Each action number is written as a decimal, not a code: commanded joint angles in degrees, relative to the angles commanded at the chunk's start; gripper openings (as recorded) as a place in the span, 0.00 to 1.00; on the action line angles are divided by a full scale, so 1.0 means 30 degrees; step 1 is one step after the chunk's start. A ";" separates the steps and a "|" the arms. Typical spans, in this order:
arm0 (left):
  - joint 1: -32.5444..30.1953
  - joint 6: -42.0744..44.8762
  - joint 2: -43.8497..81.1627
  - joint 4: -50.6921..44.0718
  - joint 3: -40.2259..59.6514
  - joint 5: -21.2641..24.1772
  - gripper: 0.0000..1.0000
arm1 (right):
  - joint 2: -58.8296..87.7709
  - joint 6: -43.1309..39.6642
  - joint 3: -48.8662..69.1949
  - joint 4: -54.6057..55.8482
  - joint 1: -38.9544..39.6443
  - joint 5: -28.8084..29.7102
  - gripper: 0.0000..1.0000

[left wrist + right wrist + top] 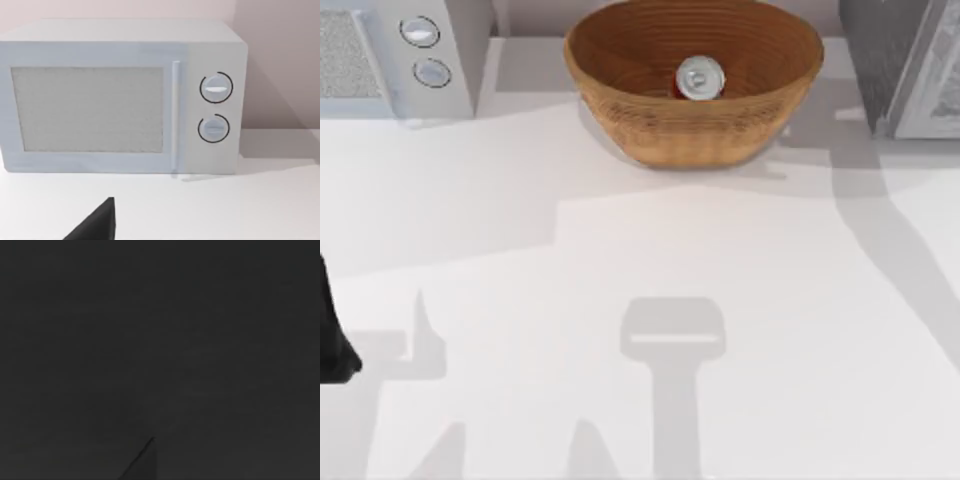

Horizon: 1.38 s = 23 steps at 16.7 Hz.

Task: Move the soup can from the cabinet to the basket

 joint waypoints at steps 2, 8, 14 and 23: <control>0.0000 0.0000 0.0000 0.0000 0.0000 0.0000 1.00 | 0.0835 0.0010 0.0590 0.0259 -0.0466 -0.0457 1.00; 0.0000 0.0000 0.0000 0.0000 0.0000 0.0000 1.00 | 0.2586 0.0030 0.1770 0.0756 -0.1435 -0.1382 1.00; 0.0000 0.0000 0.0000 0.0000 0.0000 0.0000 1.00 | 0.1256 -0.0001 0.0534 0.1072 -0.1485 -0.1569 1.00; 0.0000 0.0000 0.0000 0.0000 0.0000 0.0000 1.00 | -0.7888 -0.0046 -1.1660 0.3662 -0.3690 -0.4057 1.00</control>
